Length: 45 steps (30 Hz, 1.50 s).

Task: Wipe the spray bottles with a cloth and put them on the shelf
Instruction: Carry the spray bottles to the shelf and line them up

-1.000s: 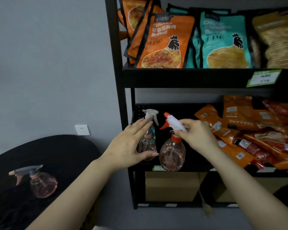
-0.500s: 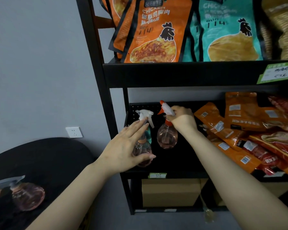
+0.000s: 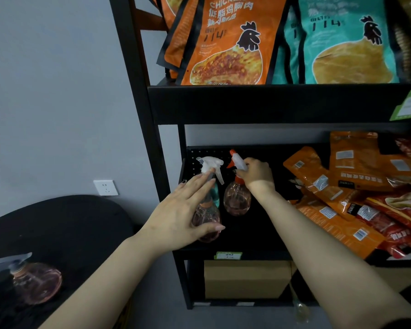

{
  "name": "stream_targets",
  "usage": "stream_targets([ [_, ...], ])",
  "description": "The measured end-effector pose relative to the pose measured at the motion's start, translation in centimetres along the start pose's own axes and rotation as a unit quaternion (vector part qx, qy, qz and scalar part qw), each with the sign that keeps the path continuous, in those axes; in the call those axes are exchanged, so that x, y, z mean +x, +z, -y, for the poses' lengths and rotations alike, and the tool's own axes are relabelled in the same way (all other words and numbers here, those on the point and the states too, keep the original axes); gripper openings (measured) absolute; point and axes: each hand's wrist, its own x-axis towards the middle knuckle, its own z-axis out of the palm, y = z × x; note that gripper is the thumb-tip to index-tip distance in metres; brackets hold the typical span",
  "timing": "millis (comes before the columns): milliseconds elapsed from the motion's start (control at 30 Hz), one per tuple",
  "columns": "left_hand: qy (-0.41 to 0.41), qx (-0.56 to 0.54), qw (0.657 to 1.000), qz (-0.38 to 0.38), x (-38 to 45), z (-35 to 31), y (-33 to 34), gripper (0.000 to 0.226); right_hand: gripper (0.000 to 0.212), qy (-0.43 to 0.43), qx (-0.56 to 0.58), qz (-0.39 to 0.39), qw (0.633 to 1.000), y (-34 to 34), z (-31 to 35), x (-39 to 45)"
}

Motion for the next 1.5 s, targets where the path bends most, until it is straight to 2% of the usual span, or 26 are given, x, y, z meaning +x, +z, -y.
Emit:
stream_targets([
  [233,-0.001,-0.001,1.000,0.001,-0.2,0.3,-0.2,0.093,0.032,-0.006,-0.015,0.014,1.000,0.3,0.3,0.2],
  [400,-0.010,-0.004,1.000,0.005,-0.7,0.5,-0.4,0.094,0.051,0.008,-0.025,0.038,0.999,-1.4,0.2,-0.2],
  [533,-0.003,0.000,1.000,-0.003,-1.1,-0.1,-1.2,0.093,0.054,-0.001,-0.053,0.045,0.998,-4.5,-0.8,-2.5],
  [800,0.022,0.001,1.000,-0.012,-1.9,-2.6,-3.9,0.096,0.043,-0.075,-0.088,0.011,0.993,-14.7,-2.7,-13.1],
  [1000,0.051,0.010,0.998,-0.025,-3.1,-5.1,-6.9,0.099,0.026,-0.048,-0.111,-0.042,0.992,-24.4,-3.9,-22.5],
  [1100,0.060,0.007,0.998,-0.034,-4.1,-6.6,-8.6,0.099,0.030,-0.037,-0.126,-0.060,0.989,-27.8,-3.4,-26.9],
  [1267,0.067,0.006,0.997,-0.044,-7.2,-9.1,-12.1,0.101,0.042,-0.058,-0.120,-0.060,0.989,-30.1,-0.7,-32.6],
  [1500,0.063,0.035,0.994,-0.085,-12.9,-11.0,-17.5,0.093,0.052,-0.166,-0.121,-0.047,0.978,-28.7,5.9,-36.6],
])
